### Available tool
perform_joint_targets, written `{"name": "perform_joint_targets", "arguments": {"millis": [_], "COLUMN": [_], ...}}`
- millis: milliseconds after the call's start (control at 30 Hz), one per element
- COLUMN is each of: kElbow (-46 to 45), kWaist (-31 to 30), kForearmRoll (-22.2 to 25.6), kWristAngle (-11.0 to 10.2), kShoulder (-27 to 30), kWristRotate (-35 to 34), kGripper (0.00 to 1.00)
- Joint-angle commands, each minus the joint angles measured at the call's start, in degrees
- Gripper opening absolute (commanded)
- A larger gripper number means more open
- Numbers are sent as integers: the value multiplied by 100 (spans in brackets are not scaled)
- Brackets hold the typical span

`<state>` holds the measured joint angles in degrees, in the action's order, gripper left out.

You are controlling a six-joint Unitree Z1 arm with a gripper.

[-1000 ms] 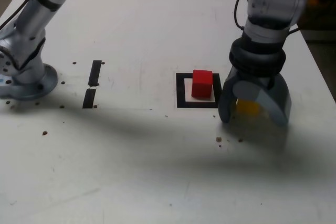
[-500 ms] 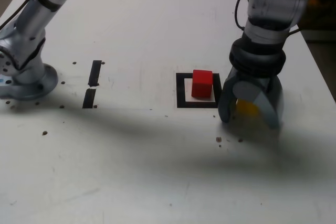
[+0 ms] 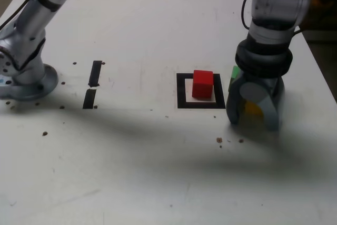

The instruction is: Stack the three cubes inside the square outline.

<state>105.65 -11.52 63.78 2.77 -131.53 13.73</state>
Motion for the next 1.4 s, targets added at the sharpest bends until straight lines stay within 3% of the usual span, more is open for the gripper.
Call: {"name": "perform_joint_targets", "arguments": {"millis": [0,300,633,900,1367], "kElbow": [-44,-138,-126,-442,-1217], "kWaist": [-18,-420,-956,-823,84], "kForearmRoll": [-5,274,938,1136,967], "kWristAngle": [-15,-248,-592,-588,-298], "kShoulder": [6,431,1227,1591,1770], "kWristRotate": [0,-382,-1049,-1283,-952], "kGripper": [10,8,8,8,8]}}
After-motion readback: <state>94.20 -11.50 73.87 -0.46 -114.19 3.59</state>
